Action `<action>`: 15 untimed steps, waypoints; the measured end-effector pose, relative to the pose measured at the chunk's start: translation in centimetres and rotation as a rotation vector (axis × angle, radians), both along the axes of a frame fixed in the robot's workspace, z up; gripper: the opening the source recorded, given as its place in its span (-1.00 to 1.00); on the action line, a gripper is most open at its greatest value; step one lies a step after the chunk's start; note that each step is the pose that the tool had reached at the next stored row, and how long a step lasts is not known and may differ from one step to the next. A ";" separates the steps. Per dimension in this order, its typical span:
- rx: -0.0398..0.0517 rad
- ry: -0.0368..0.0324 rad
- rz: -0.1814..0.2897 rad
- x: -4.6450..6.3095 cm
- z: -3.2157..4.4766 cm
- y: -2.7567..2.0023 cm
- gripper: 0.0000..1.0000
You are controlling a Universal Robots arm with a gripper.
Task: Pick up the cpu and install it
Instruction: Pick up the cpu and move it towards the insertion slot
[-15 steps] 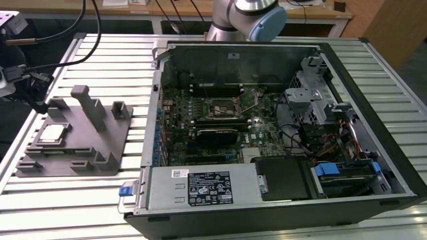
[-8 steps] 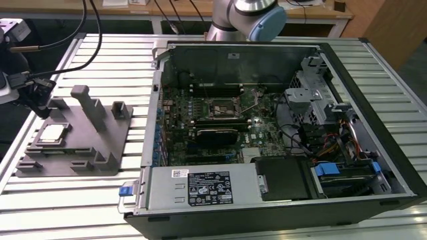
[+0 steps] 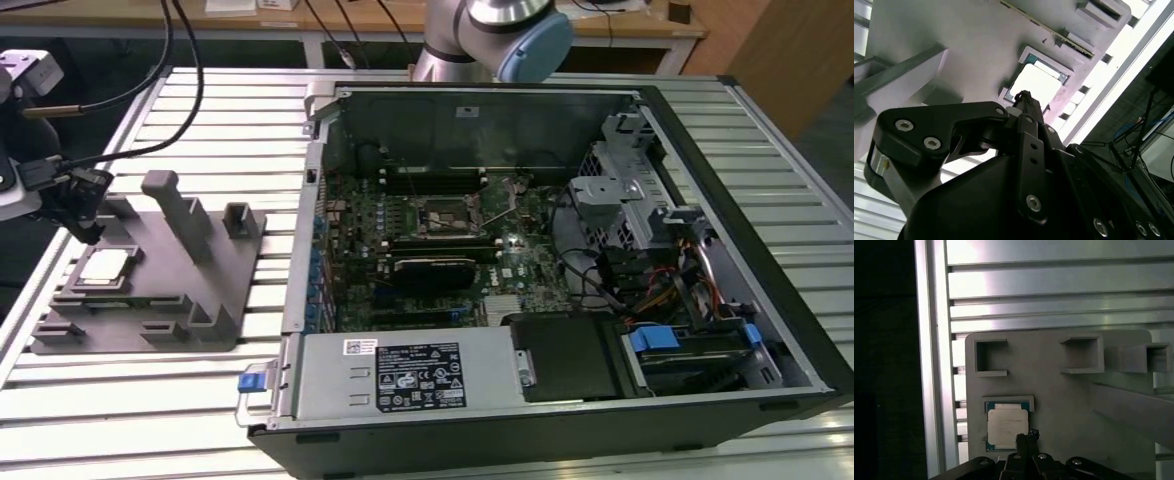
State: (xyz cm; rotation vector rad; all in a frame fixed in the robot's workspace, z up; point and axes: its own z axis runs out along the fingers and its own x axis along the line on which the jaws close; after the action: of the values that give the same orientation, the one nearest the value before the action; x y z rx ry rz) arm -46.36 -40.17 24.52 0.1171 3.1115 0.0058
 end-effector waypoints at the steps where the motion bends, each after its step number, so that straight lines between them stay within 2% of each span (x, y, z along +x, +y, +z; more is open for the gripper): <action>1: 0.0000 -0.0001 0.000 0.0 -0.14 -0.07 -0.79; 8: 0.0020 0.0000 0.001 -0.1 -1.23 -0.49 -0.79; 15: 0.0209 0.0001 0.005 -0.7 -2.07 -0.61 -0.79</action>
State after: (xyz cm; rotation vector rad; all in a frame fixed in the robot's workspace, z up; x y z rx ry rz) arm -47.01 -40.77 22.45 0.1098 3.1124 0.0385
